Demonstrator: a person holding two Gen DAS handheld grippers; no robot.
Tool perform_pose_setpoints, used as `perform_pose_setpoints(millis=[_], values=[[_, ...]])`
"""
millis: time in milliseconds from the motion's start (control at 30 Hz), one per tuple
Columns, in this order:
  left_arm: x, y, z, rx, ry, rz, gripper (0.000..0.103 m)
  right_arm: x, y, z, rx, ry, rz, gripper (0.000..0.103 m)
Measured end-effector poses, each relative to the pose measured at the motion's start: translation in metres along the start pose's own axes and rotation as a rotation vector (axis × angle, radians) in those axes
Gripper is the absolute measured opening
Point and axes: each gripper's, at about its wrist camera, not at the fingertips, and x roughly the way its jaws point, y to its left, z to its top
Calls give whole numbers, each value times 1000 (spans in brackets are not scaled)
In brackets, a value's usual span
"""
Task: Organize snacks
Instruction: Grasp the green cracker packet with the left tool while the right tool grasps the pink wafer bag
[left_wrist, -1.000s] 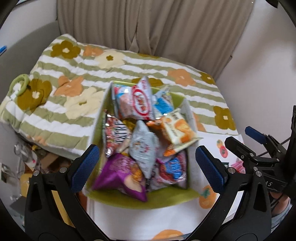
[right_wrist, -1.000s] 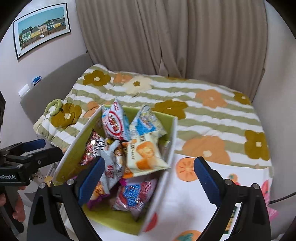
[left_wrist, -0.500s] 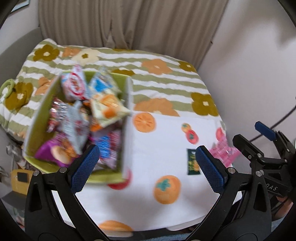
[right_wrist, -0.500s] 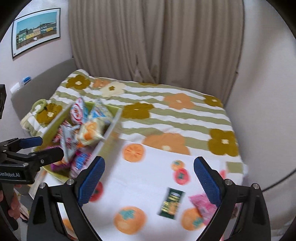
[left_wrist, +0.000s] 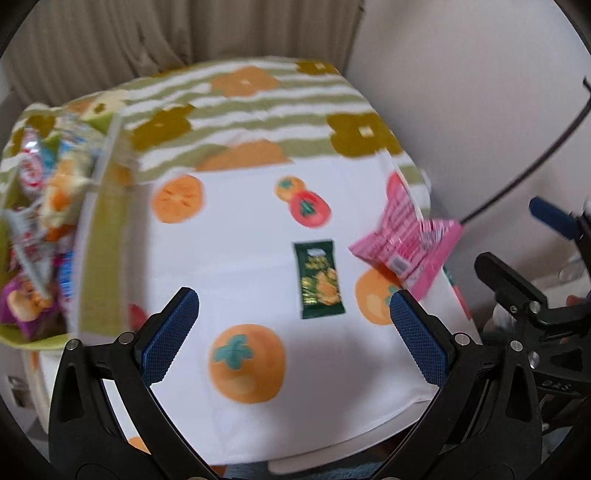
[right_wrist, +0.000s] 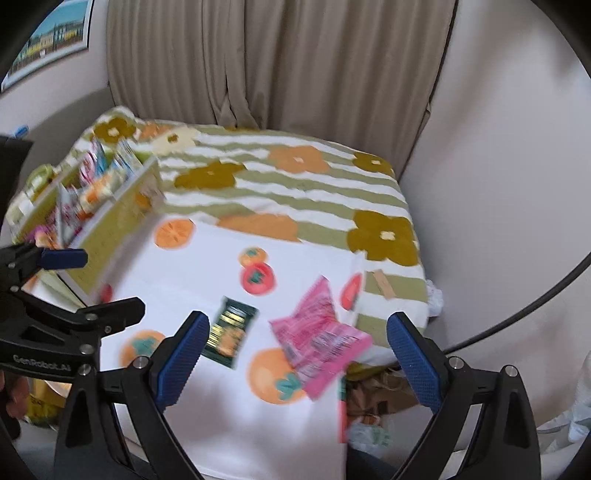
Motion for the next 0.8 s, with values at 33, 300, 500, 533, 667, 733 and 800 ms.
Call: perform_pose_setpoints(millis=[33, 300, 500, 533, 667, 733, 800], values=[[11, -3, 0, 12, 17, -2, 102, 5, -3, -5, -18, 5, -13, 96], [103, -18, 2, 54, 146, 3, 95, 53, -16, -31, -107, 64, -61, 96], [144, -14, 2, 58, 196, 28, 88, 90, -6, -35, -242, 64, -78, 96], [148, -14, 2, 57, 197, 25, 88, 94, -3, -35, -266, 63, -78, 96], [158, -17, 3, 87, 211, 27, 78, 108, 7, -37, -350, 71, -49, 96], [160, -21, 3, 117, 206, 23, 77, 114, 11, -40, -391, 85, -58, 96], [160, -24, 3, 139, 204, 33, 77, 119, 14, -44, -428, 98, -59, 96]])
